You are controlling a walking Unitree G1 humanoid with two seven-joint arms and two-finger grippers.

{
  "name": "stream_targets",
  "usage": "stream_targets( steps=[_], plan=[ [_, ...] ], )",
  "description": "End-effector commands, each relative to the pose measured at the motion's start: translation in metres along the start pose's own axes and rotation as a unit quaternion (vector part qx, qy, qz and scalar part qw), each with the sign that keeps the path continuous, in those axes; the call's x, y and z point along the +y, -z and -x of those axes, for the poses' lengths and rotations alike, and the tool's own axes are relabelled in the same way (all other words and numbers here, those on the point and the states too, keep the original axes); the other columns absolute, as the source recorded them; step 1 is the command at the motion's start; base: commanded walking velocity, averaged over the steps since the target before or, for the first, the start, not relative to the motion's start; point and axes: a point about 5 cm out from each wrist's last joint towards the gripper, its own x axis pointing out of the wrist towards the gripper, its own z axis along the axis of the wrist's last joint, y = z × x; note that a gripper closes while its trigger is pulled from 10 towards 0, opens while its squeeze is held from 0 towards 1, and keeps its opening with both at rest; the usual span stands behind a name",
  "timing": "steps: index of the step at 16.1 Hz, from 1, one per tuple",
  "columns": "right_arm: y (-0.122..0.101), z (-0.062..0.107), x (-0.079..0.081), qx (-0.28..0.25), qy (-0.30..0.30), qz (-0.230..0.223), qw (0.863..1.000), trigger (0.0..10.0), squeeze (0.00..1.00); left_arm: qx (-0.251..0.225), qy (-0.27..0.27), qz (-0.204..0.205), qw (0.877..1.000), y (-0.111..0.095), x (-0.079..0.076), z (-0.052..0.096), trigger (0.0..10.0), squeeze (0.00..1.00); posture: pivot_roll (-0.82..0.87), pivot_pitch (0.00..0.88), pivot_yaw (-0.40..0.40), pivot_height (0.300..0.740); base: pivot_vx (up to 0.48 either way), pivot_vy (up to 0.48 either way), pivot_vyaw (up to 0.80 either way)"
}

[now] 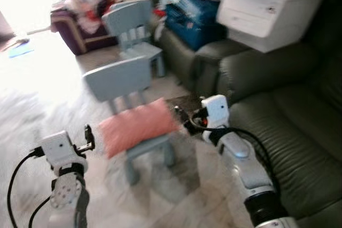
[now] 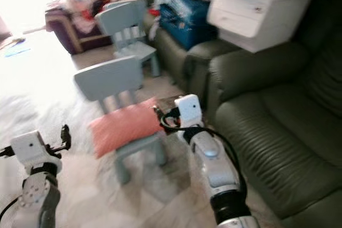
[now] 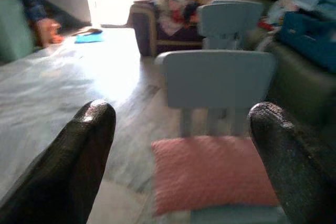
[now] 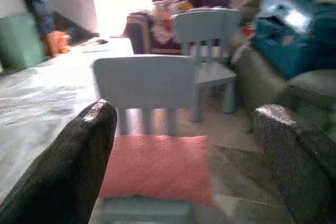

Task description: Move the pillow to the sofa

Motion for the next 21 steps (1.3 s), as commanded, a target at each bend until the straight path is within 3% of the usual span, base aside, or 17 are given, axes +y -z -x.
stream_targets(
  steps=[1,7,12,21],
  plan=[
    [-0.0027,0.0012,-0.004,-0.004,0.005,0.005,1.0,10.0,0.0,0.001,0.009,0.003,1.0,0.0002,-0.0029,0.0014,10.0,0.0,-0.21,0.0,0.079,0.74,0.442,0.0,0.0],
    [-0.0036,0.0011,-0.0022,-0.008,-0.001,0.015,1.0,10.0,0.0,0.001,0.01,0.002,1.0,0.0,-0.0033,0.0011,10.0,0.0,-0.21,0.0,0.079,0.74,0.442,0.0,0.0],
    [-0.0036,0.0011,-0.0009,-0.011,-0.003,0.015,1.0,10.0,0.0,0.006,0.007,0.001,1.0,0.0009,-0.0034,0.001,10.0,0.0,-0.21,0.0,0.082,0.74,0.412,0.0,0.77],
    [-0.0033,-0.0004,0.0006,-0.011,-0.008,0.017,1.0,10.0,0.0,0.026,-0.02,0.005,0.999,0.0054,-0.0013,0.0004,10.0,0.0,-0.2,0.0,0.079,0.74,0.055,0.0,0.11]
  ],
)
